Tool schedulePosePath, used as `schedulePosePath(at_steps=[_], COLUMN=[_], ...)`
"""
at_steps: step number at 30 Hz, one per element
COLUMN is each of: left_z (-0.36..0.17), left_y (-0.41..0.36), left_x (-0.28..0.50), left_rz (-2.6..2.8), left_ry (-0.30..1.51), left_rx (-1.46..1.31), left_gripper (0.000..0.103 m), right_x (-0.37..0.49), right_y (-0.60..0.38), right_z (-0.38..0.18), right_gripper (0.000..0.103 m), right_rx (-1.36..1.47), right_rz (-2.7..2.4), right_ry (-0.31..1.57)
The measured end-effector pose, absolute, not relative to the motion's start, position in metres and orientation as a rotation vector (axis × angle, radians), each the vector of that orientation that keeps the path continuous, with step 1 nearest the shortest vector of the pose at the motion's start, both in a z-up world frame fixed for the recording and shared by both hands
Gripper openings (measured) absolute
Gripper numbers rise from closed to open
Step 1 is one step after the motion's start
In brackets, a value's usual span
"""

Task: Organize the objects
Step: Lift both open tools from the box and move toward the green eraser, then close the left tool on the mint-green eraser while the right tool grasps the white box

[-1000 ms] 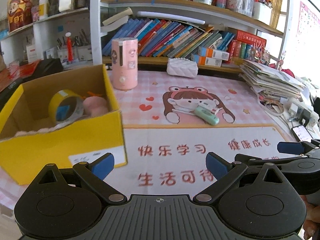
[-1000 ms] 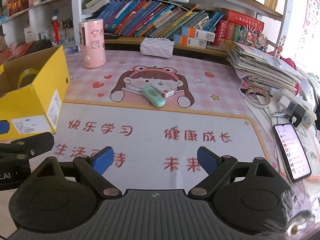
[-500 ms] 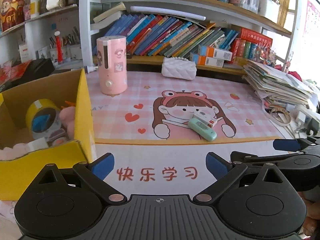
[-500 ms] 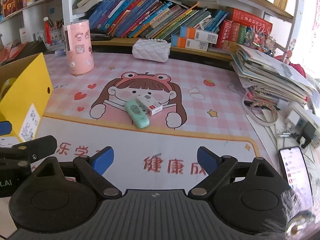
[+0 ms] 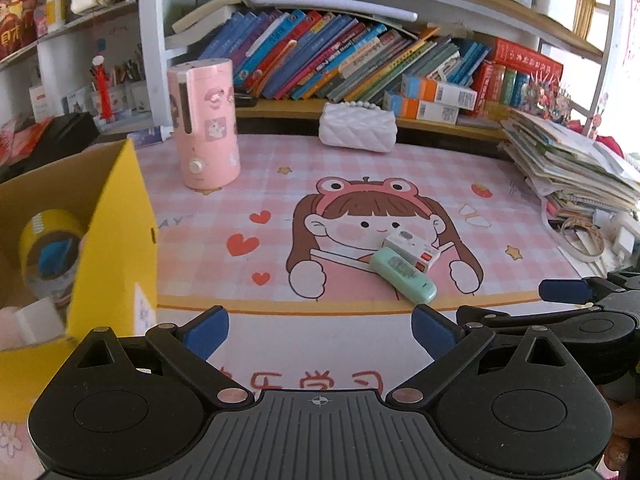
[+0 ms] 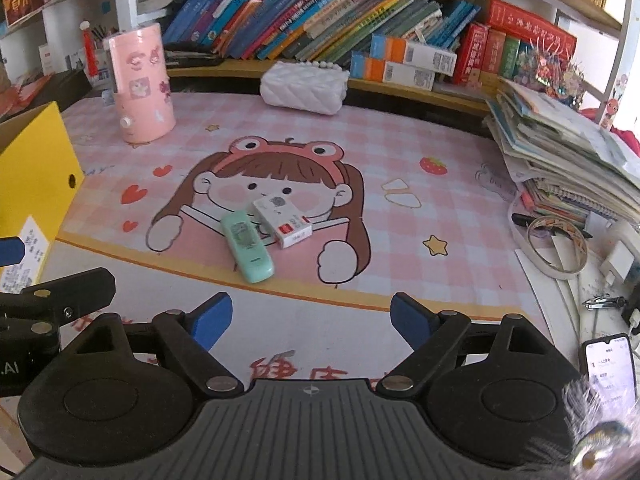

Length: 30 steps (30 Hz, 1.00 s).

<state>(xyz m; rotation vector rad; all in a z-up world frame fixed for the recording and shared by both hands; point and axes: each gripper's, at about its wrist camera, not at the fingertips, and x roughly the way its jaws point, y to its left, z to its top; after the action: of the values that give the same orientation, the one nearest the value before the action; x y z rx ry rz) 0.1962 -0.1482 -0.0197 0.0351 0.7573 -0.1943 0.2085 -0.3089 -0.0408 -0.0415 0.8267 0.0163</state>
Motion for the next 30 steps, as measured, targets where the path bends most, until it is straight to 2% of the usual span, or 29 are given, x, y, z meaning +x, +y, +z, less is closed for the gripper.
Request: schedulePosePath(at_steps=[5, 11, 18, 20, 30], left_z=[-0.025, -0.036, -0.052, -0.058, -0.075], left_y=[-0.16, -0.182, -0.217, -0.224, -0.24], left_x=[0.211, 0.233, 0.251, 0.254, 0.261], left_rz=[-0.191, -0.223, -0.296, -0.307, -0.301], left_ry=[0.783, 0.824, 0.825, 0.841, 0.864], left_rx=[0.055, 0.093, 0.097, 0.095, 0.134], left_gripper=[0.099, 0.097, 0.096, 0.096, 0.094], right_x=[0.221, 0.24, 0.244, 0.244, 0.242], right_y=[-0.321, -0.346, -0.376, -0.382, -0.391], right_z=[-0.045, -0.047, -0.046, -0.047, -0.042], right_gripper=[0.085, 0.077, 0.076, 0.072, 0.073], right_rx=[-0.032, -0.011, 0.024, 0.031, 0.025], right_rz=[0.007, -0.048, -0.124, -0.135, -0.152], right_ry=[0.825, 0.812, 0.795, 0.802, 0.779])
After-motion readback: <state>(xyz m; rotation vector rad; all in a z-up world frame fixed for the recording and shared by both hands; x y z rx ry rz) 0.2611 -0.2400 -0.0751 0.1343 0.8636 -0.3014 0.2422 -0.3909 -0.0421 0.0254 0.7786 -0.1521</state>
